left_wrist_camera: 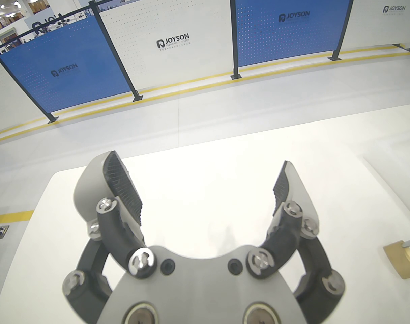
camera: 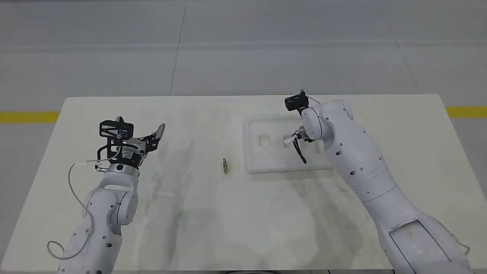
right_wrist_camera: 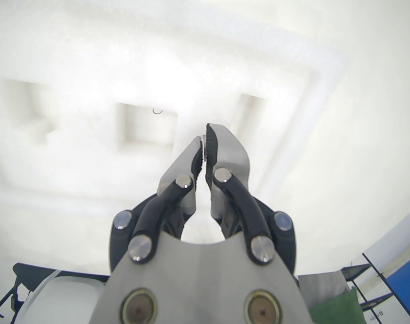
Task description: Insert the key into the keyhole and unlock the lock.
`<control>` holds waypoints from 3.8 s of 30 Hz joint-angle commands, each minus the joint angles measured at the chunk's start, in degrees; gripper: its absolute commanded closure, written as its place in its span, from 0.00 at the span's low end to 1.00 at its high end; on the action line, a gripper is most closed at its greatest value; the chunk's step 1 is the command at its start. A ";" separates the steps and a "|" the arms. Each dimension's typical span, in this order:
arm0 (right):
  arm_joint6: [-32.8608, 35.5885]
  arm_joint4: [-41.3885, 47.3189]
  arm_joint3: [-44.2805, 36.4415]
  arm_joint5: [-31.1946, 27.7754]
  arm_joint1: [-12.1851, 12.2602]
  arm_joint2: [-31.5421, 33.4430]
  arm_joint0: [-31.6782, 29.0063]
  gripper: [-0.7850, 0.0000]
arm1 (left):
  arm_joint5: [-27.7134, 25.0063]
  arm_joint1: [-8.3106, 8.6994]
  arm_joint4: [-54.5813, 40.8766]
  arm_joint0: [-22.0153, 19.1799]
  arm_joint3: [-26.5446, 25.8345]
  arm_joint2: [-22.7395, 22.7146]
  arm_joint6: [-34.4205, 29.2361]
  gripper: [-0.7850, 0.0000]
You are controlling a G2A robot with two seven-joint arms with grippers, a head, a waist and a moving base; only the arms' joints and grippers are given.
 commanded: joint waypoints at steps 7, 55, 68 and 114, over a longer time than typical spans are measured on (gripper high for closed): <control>0.47 -0.65 -1.53 -0.03 0.12 1.40 -0.63 1.00 | 0.00 0.00 0.00 0.00 0.00 0.00 0.00 0.00; -5.51 6.65 -7.02 0.33 0.73 10.93 -6.23 1.00 | -10.71 -0.08 2.08 -4.69 -3.48 4.70 -3.53 0.00; -3.63 5.22 -7.80 0.20 0.94 10.83 -5.94 1.00 | -16.18 -0.04 6.12 -8.01 -3.22 8.90 -6.53 0.00; 2.59 1.57 -6.43 1.28 0.35 8.45 -3.08 1.00 | -20.36 -2.77 10.55 -24.80 7.45 28.17 -22.39 0.00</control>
